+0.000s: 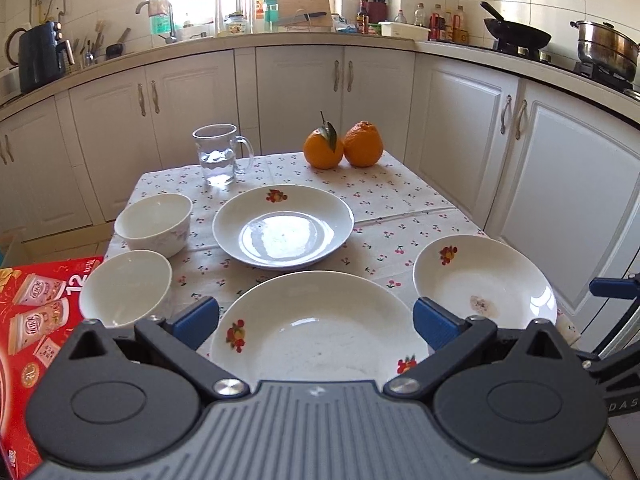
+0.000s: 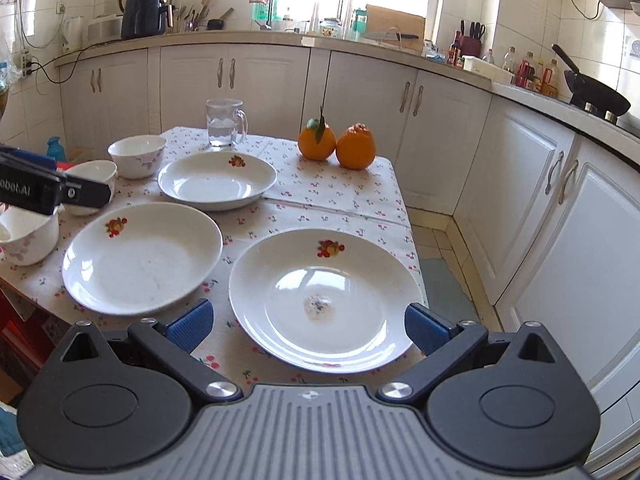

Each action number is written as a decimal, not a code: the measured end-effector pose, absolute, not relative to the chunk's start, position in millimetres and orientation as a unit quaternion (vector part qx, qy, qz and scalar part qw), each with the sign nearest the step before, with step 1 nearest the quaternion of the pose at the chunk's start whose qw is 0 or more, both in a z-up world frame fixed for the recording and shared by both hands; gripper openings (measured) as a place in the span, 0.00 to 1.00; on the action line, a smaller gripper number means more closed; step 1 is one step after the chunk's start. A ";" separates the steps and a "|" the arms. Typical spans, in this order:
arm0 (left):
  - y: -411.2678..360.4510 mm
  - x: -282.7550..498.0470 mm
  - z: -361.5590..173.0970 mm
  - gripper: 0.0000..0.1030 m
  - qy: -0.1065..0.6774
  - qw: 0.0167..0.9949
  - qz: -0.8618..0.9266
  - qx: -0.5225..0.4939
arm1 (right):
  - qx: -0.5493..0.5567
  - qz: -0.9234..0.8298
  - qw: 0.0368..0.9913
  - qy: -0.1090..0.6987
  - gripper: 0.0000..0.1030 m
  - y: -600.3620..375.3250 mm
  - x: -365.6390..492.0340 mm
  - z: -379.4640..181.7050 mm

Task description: Organize plates and bowls

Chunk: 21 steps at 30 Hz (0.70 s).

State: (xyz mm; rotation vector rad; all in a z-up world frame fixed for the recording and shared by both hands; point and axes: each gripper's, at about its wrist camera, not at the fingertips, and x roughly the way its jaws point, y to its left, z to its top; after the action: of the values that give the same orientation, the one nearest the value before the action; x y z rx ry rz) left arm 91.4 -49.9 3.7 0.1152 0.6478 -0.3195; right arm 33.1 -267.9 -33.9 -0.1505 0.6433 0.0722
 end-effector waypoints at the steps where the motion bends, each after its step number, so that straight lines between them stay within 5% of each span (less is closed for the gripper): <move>1: -54.9 97.2 2.3 0.99 0.320 0.932 -0.159 0.063 | -0.073 0.035 0.943 0.322 1.00 -272.6 35.5 -40.8; 21: -183.2 204.2 -48.9 0.99 0.410 0.837 -0.333 0.146 | -0.038 0.105 0.921 0.373 1.00 -329.2 77.4 -114.1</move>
State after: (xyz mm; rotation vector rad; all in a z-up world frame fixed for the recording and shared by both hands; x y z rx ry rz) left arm 204.2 -183.2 -48.9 0.3100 0.8674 -0.7047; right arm 77.4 -329.2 -114.1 -0.0787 0.7671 0.2150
